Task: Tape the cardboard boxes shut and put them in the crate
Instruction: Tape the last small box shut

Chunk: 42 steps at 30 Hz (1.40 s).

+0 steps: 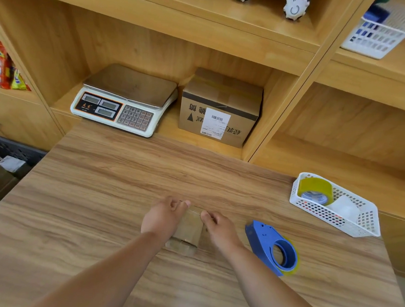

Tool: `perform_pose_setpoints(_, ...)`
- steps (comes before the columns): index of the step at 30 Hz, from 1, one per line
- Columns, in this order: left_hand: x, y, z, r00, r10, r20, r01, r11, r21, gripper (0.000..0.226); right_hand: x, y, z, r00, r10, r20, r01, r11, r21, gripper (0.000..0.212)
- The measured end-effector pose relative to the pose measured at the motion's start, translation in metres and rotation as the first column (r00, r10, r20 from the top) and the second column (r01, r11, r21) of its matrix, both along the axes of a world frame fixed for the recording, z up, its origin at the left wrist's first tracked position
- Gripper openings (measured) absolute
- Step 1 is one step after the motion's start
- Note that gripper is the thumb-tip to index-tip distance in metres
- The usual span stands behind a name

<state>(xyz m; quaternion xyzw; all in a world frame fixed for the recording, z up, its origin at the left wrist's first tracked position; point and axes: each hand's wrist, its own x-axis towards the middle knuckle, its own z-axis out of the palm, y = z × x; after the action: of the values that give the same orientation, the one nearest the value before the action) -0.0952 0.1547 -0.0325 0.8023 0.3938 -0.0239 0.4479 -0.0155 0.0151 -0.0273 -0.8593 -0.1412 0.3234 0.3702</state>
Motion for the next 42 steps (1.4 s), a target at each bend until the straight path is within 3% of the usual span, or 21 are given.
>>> perform_pose_setpoints(3,-0.002,-0.003,0.006,0.994,-0.039,-0.101,0.042,0.999,0.028,0.054,-0.006,0.004,-0.001,1.000,-0.006,-0.011,0.006,1.000,0.001,0.031)
perform_pose_setpoints(6,-0.008,-0.006,0.012,0.999,-0.027,-0.021,0.027,1.000,0.001,0.051,-0.011,0.004,-0.001,0.996,-0.091,-0.003,0.091,0.993,0.076,0.025)
perform_pose_setpoints(11,-0.022,-0.011,0.014,0.956,0.177,0.236,-0.090,0.937,-0.338,0.012,-0.026,-0.002,0.005,0.982,-0.173,0.070,0.153,0.961,0.229,0.014)
perform_pose_setpoints(15,-0.040,-0.016,0.008,0.902,0.190,0.389,0.022,0.877,-0.480,0.036,-0.041,-0.009,-0.003,0.983,-0.137,0.122,0.106,0.966,0.236,0.005)
perform_pose_setpoints(22,-0.064,-0.011,-0.018,0.940,0.057,0.336,0.101,0.895,-0.434,0.063,-0.062,-0.017,-0.011,0.995,-0.074,0.070,0.056,0.972,0.227,0.015)
perform_pose_setpoints(25,-0.068,-0.008,-0.024,0.953,-0.003,0.302,0.131,0.905,-0.405,0.072,-0.063,-0.019,-0.011,0.997,-0.051,0.056,0.037,0.974,0.222,0.027)
perform_pose_setpoints(29,-0.069,0.001,-0.029,0.963,-0.102,0.248,0.194,0.902,-0.385,0.083,-0.053,-0.015,-0.010,0.985,0.080,0.153,-0.077,0.997,-0.022,0.097)
perform_pose_setpoints(31,-0.068,0.005,-0.028,0.957,-0.155,0.244,0.242,0.894,-0.378,0.083,-0.047,-0.010,-0.009,0.964,0.184,0.193,-0.164,0.980,-0.116,0.113)
perform_pose_setpoints(37,-0.067,0.005,-0.027,0.949,-0.140,0.282,0.259,0.856,-0.447,0.075,-0.034,0.006,-0.018,0.939,0.294,0.176,-0.265,0.949,-0.173,0.124)
perform_pose_setpoints(42,-0.067,0.003,-0.035,0.958,-0.063,0.280,0.205,0.834,-0.512,0.076,-0.017,0.013,-0.025,0.946,0.216,0.240,-0.190,0.974,-0.127,0.097)
